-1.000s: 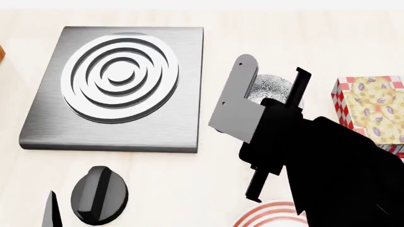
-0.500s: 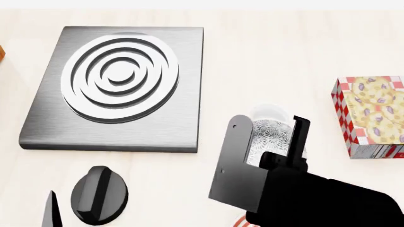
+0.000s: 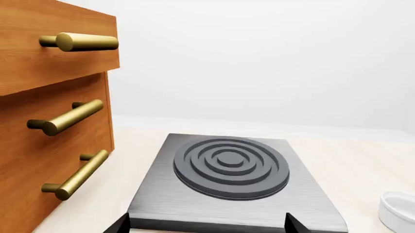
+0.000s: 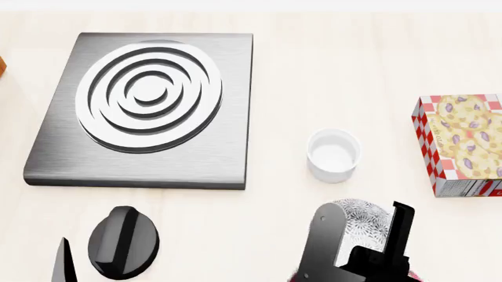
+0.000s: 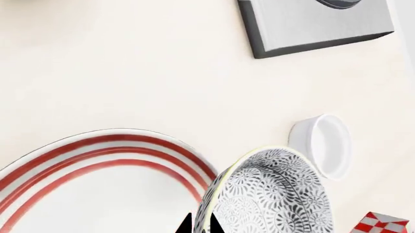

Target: Pick the akita bowl on the ramekin and place it on the plate.

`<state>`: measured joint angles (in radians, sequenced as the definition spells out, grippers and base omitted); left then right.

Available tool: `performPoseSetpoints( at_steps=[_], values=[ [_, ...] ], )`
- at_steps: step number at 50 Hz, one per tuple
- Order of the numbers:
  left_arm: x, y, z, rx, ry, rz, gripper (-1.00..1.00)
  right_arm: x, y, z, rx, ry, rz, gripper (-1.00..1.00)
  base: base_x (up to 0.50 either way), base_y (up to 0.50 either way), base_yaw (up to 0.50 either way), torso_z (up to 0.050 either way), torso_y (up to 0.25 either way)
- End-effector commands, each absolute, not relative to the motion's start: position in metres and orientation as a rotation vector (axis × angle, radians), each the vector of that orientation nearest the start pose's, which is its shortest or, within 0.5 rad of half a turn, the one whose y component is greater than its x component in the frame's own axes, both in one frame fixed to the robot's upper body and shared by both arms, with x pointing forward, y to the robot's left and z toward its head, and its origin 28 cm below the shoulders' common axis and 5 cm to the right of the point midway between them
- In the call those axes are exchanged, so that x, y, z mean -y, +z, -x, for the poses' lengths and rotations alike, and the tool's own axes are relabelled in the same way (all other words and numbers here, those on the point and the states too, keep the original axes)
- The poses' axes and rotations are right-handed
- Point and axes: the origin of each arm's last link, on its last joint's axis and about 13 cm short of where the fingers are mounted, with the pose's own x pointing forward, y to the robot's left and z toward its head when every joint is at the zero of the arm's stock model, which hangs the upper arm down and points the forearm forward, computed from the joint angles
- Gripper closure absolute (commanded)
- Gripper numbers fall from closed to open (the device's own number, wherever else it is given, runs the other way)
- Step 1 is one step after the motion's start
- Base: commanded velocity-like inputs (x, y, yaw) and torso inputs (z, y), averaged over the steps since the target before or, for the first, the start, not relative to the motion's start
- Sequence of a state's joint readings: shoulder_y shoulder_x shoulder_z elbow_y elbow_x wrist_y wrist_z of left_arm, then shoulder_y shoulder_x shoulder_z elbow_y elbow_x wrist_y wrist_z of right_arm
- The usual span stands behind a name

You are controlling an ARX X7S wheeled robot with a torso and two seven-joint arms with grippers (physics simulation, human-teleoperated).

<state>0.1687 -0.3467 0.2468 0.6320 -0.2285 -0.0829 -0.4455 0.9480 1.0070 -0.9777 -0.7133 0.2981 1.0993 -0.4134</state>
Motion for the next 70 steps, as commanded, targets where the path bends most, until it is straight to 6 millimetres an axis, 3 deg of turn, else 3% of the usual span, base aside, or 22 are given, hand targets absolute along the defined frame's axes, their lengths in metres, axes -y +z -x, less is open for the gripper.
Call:
performPoseSetpoints(
  at_steps=[1, 28, 41, 70],
  values=[
    [-0.203, 0.101, -0.158, 0.282, 0.039, 0.044, -1.00, 0.184, 0.204, -0.222, -0.419, 0.686, 1.074, 1.00, 0.00, 0.00, 0.00, 0.000, 0.000],
    [-0.203, 0.100, -0.158, 0.280, 0.041, 0.040, -1.00, 0.198, 0.202, -0.194, -0.460, 0.681, 1.032, 1.00, 0.00, 0.00, 0.00, 0.000, 0.000],
    [-0.203, 0.100, -0.159, 0.279, 0.043, 0.041, -1.00, 0.197, 0.188, -0.183, -0.455, 0.713, 1.016, 1.00, 0.00, 0.00, 0.00, 0.000, 0.000],
    [-0.203, 0.100, -0.159, 0.280, 0.045, 0.040, -1.00, 0.196, 0.165, -0.183, -0.468, 0.735, 0.980, 1.00, 0.00, 0.00, 0.00, 0.000, 0.000]
  ],
)
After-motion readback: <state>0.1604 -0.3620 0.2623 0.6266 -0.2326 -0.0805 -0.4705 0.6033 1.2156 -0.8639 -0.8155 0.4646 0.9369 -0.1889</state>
